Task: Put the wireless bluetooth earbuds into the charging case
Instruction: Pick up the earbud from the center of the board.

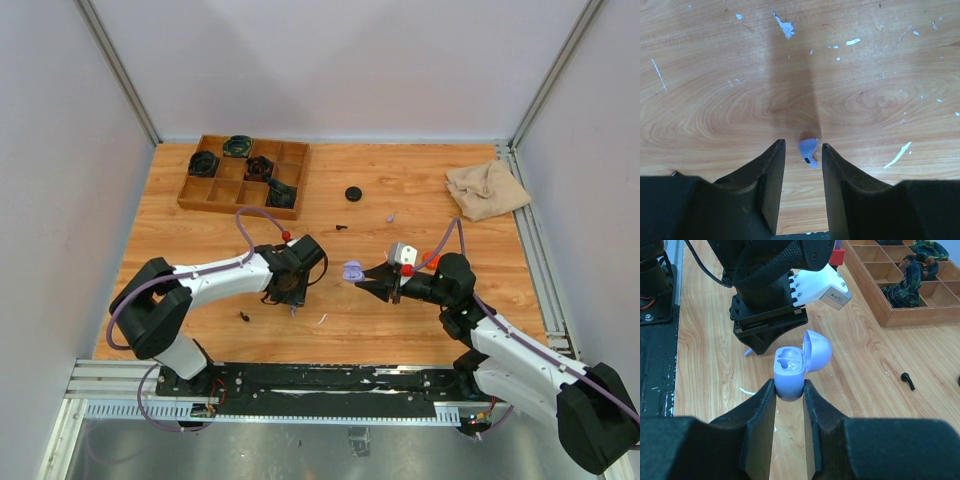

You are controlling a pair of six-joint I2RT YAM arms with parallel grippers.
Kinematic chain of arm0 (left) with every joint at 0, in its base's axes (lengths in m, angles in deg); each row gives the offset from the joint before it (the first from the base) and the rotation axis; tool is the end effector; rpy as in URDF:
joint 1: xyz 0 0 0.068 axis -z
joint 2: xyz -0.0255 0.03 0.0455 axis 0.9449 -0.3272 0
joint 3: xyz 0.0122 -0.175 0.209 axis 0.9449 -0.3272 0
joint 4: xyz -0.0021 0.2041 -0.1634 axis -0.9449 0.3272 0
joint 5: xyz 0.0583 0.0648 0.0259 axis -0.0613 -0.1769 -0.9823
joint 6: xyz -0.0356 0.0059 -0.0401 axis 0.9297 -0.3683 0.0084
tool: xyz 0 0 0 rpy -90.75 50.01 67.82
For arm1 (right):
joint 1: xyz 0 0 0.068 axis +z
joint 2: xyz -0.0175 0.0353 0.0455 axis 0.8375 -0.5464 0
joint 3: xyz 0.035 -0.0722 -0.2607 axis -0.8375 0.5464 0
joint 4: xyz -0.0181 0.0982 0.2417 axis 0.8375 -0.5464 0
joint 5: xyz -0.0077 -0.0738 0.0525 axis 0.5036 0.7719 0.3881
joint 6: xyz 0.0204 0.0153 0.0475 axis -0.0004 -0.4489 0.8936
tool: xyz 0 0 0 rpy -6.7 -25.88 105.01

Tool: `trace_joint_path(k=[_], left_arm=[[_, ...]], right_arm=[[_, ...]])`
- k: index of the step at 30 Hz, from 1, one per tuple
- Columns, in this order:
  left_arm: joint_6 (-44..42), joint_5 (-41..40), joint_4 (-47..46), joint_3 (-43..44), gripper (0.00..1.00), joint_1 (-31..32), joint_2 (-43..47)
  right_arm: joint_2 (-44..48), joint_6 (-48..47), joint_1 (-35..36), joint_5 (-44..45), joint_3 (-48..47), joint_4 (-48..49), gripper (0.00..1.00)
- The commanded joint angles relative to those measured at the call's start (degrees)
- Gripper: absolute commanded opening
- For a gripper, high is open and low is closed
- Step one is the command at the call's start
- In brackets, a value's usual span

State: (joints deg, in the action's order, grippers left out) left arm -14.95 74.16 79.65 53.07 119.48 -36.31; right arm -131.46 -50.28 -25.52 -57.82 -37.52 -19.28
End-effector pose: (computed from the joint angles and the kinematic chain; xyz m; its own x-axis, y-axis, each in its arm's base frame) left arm 0.1883 -0.2010 0.1721 -0.9169 0.1785 -0.3569 0.1856 0.9825 0.0145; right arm 0.1476 0.1188 0.2276 0.1048 -0.0331 -0.9939 -0.9602 0.2567 -0.1098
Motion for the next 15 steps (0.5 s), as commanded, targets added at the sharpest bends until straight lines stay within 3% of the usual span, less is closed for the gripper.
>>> trace_joint_path(k=[1, 15], left_arm=[[1.38, 0.45, 1.14, 1.69, 0.40, 0.38, -1.70], [4.65, 1.68, 1.21, 3.22, 0.33, 0.71, -5.07]], right_arm=[[0.53, -1.30, -0.12, 0.12, 0.14, 0.39, 0.01], [0.70, -1.34, -0.07, 0.32, -0.07, -0.22, 0.01]])
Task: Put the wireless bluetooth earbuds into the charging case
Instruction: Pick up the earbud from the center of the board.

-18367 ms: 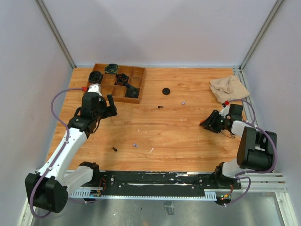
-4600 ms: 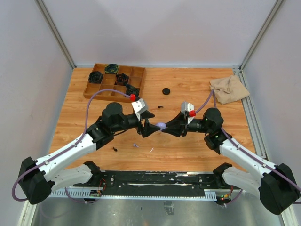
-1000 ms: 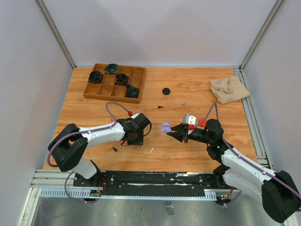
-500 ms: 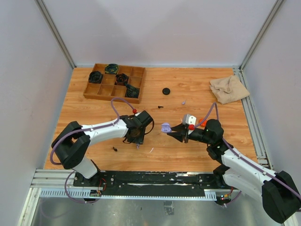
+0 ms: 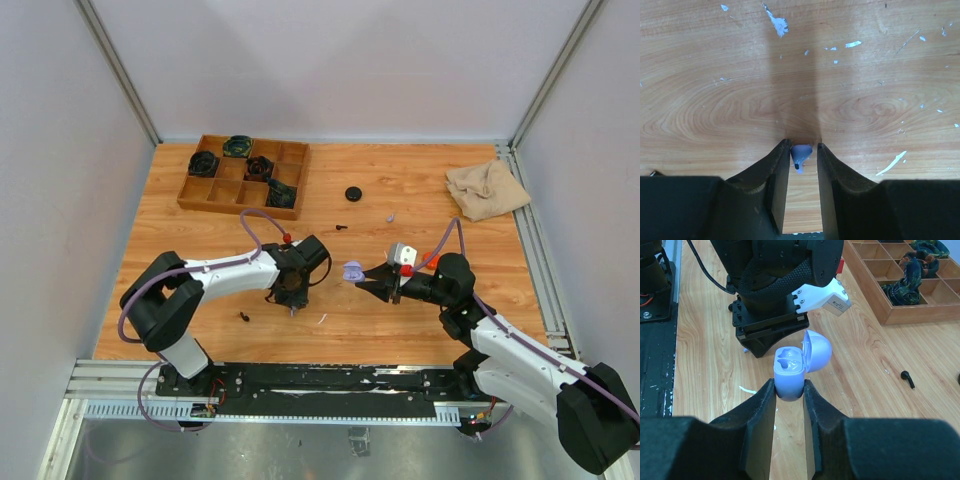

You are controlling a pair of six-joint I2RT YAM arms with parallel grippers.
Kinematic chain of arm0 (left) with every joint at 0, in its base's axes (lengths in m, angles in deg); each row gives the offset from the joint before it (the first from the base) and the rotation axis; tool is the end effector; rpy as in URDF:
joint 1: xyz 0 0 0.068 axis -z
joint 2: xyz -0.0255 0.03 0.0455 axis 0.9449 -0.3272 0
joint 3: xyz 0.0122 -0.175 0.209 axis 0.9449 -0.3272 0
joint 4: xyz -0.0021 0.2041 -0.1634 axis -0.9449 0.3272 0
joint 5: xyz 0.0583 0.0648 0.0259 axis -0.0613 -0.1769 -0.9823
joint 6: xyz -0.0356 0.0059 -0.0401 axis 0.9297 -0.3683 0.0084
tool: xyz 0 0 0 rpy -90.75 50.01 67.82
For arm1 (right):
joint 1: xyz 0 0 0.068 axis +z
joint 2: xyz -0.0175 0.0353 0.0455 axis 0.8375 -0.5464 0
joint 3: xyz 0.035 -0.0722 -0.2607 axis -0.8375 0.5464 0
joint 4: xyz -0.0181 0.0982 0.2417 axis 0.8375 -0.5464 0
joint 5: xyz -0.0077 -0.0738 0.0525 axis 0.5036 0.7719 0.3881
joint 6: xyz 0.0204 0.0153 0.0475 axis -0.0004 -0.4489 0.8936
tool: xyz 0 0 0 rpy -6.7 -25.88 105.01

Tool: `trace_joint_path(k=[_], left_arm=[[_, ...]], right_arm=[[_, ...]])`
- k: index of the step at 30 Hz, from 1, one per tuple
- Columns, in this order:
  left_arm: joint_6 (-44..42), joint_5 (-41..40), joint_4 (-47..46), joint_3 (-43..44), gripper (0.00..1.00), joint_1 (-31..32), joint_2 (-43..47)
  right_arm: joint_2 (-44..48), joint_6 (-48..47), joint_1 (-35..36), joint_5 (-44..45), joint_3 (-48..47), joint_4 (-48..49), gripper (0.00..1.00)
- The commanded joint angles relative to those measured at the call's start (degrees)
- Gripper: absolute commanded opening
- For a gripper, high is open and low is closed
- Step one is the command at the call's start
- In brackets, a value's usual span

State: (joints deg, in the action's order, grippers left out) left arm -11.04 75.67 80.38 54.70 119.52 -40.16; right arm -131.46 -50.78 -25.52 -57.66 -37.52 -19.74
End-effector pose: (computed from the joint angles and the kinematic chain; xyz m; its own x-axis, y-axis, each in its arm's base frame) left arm 0.1930 -0.2080 0.1614 -0.9442 0.1252 -0.3047 0.1299 0.9915 0.0050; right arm 0.1477 0.1188 0.2268 0.1063 -0.0399 -0.9935 -0.9594 0.2586 -0.1130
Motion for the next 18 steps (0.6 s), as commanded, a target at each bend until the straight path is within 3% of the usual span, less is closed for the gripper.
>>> trace_joint_path(k=[1, 18], left_arm=[[0.83, 0.17, 0.55, 1.63, 0.33, 0.80, -1.35], [1.18, -2.73, 4.24, 2.33, 0.32, 2.33, -4.03]], right_arm=[[0.71, -0.84, -0.06, 0.36, -0.04, 0.16, 0.01], [0.97, -0.89, -0.08, 0.63, -0.21, -0.25, 0.01]])
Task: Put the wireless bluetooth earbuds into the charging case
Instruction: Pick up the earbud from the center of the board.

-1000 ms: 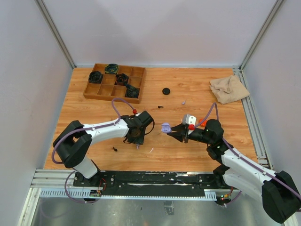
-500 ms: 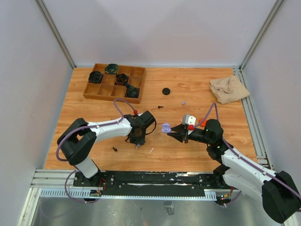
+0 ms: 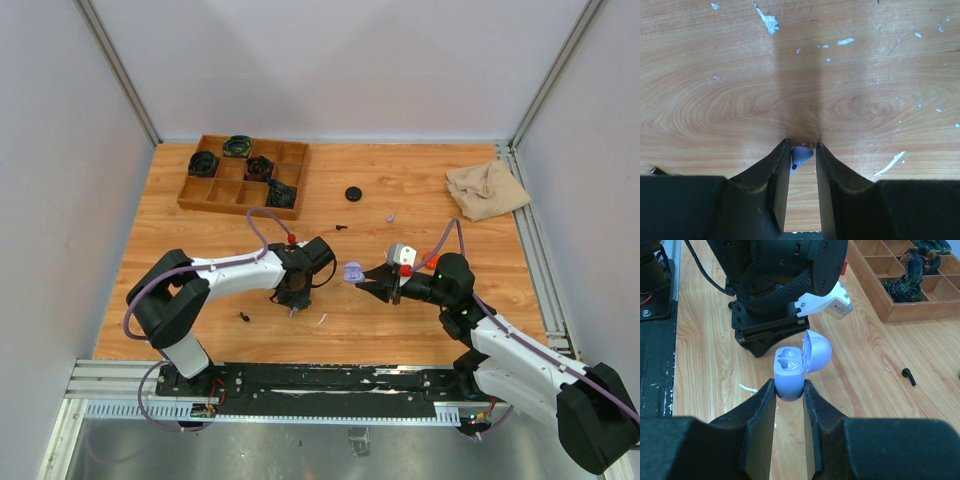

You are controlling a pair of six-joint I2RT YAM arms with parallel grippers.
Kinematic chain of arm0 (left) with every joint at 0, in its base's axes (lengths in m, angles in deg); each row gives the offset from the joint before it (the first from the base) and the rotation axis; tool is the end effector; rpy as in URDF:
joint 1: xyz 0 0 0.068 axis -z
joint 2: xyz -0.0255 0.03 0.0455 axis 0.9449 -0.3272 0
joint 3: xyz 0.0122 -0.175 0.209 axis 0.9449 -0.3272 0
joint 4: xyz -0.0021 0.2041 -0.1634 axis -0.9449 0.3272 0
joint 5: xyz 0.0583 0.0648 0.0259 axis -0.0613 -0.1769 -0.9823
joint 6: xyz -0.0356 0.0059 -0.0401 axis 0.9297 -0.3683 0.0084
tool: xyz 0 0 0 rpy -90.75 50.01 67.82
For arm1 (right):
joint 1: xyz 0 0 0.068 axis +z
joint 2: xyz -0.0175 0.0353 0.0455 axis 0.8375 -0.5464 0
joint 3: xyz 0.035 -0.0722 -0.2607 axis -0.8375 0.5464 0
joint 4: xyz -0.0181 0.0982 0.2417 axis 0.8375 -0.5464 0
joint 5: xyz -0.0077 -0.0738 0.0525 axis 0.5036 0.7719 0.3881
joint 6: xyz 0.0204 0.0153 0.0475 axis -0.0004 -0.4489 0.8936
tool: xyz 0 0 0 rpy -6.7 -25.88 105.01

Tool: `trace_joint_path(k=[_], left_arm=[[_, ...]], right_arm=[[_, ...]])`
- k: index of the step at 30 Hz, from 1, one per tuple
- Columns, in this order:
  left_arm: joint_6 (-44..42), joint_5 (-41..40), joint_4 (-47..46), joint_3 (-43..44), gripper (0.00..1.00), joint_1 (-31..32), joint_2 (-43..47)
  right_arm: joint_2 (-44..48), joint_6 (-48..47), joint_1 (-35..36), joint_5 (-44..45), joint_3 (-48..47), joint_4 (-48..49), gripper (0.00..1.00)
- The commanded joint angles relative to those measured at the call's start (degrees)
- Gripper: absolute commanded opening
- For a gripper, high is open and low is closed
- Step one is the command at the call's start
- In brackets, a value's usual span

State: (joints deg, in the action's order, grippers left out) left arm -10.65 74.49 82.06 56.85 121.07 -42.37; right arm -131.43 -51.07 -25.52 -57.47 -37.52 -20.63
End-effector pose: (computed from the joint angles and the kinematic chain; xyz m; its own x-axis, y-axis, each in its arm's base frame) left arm 0.1922 -0.2179 0.1600 -0.9434 0.1507 -0.2956 0.1459 0.9886 0.0381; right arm 0.1478 0.1187 0.2253 0.0983 -0.0493 -0.9939 -0.9594 0.2607 -0.1078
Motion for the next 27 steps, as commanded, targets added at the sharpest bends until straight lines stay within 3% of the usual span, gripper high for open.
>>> trace_joint_path(k=[1, 11, 27], left_arm=[[0.84, -1.69, 2.66, 0.30, 0.32, 0.87, -2.11], [1.70, -4.21, 5.13, 1.26, 0.27, 2.85, -5.43], [2.90, -5.36, 4.68, 0.50, 0.20, 3.00, 1.42]], right_arm=[[0.95, -0.64, -0.07, 0.46, -0.15, 0.68, 0.01], [1.64, -0.77, -0.10, 0.61, -0.06, 0.43, 0.01], [2.00, -0.51, -0.11, 0.28, 0.13, 0.95, 0.01]])
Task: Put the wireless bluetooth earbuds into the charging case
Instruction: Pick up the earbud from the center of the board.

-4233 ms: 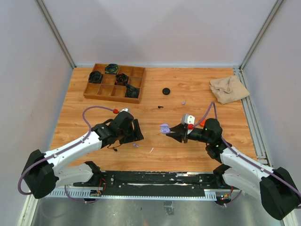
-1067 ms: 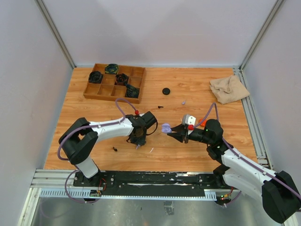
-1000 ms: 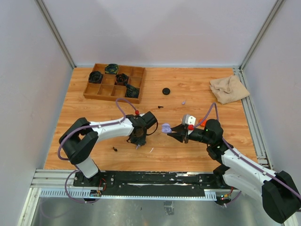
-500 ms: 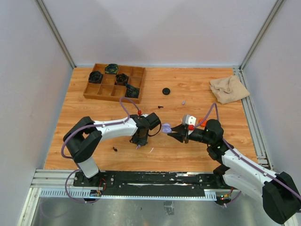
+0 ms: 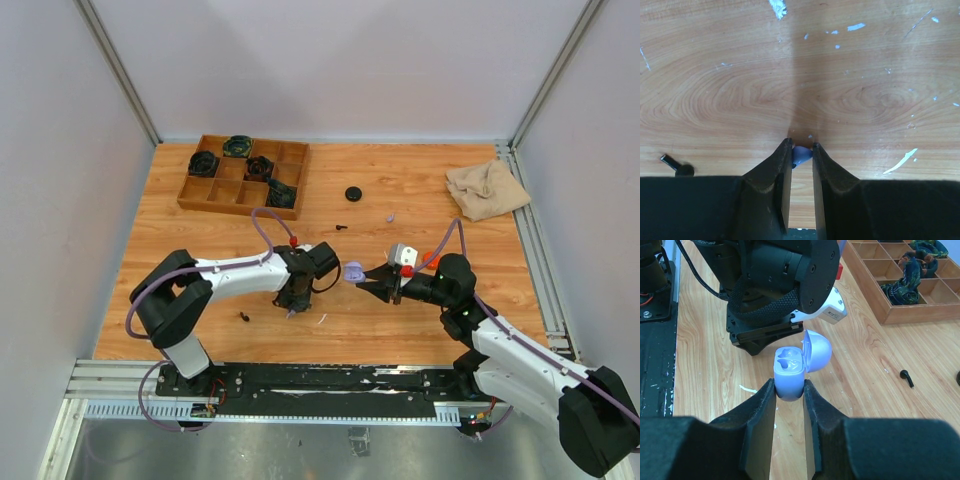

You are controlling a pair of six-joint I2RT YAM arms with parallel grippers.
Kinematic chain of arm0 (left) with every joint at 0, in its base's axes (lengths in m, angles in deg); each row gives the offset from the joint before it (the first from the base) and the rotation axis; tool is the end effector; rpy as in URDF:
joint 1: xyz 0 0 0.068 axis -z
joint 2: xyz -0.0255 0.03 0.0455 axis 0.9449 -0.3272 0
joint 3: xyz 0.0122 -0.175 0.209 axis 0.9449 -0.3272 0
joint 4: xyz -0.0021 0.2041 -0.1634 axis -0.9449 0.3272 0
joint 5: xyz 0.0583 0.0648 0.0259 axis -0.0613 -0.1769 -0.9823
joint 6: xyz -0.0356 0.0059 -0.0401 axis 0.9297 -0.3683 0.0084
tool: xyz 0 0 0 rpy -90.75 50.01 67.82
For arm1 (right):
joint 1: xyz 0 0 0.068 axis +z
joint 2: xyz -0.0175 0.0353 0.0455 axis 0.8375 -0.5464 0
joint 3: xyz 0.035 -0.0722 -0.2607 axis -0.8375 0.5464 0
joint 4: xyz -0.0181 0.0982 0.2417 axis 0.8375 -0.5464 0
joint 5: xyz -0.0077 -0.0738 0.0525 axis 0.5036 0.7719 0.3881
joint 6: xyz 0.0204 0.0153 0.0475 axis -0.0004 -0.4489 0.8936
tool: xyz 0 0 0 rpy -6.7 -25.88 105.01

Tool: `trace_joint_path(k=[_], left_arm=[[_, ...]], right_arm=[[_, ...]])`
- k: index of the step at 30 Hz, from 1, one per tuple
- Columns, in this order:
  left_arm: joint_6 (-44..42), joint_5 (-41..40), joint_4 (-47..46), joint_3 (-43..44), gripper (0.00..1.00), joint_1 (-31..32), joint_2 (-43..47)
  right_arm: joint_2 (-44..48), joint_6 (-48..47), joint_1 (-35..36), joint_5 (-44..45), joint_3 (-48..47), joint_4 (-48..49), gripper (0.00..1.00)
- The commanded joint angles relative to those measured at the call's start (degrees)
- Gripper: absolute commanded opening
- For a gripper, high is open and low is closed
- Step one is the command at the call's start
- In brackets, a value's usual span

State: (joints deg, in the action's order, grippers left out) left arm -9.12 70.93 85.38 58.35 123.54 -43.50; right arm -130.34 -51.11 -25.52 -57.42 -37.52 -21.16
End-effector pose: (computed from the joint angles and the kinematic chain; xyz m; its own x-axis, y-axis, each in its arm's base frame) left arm 0.1845 -0.2249 0.1606 -0.9374 0.1779 -0.2995 0.1513 0.9824 0.1098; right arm 0.1459 0.1176 0.2276 0.1072 -0.0446 -0.9932 -0.9582 0.2620 -0.1152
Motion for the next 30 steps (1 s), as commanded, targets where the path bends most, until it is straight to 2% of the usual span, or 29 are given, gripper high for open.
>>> trace_joint_path(k=[1, 8, 16, 23, 30], left_arm=[[1.60, -1.96, 1.11, -0.94, 0.20, 0.53, 3.30], [3.15, -3.71, -0.82, 0.09, 0.17, 0.53, 9.09], [3.63, -7.58, -5.01, 2.28, 0.13, 0.58, 19.05], [0.82, -11.71, -13.28, 4.01, 0.11, 3.17, 26.27], [-1.13, -12.46, -24.62, 2.91, 0.10, 5.75, 30.69]], right_arm=[[0.84, -0.34, -0.07, 0.19, 0.23, 1.81, 0.01], [0.83, 0.85, -0.12, 0.14, 1.16, 4.73, 0.01], [-0.68, 3.00, 0.10, 0.31, 2.82, 12.94, 0.01], [-0.58, 2.42, 1.71, 2.37, 2.32, 14.55, 0.01], [1.44, 1.97, 3.46, 7.28, 1.65, 14.31, 0.01]])
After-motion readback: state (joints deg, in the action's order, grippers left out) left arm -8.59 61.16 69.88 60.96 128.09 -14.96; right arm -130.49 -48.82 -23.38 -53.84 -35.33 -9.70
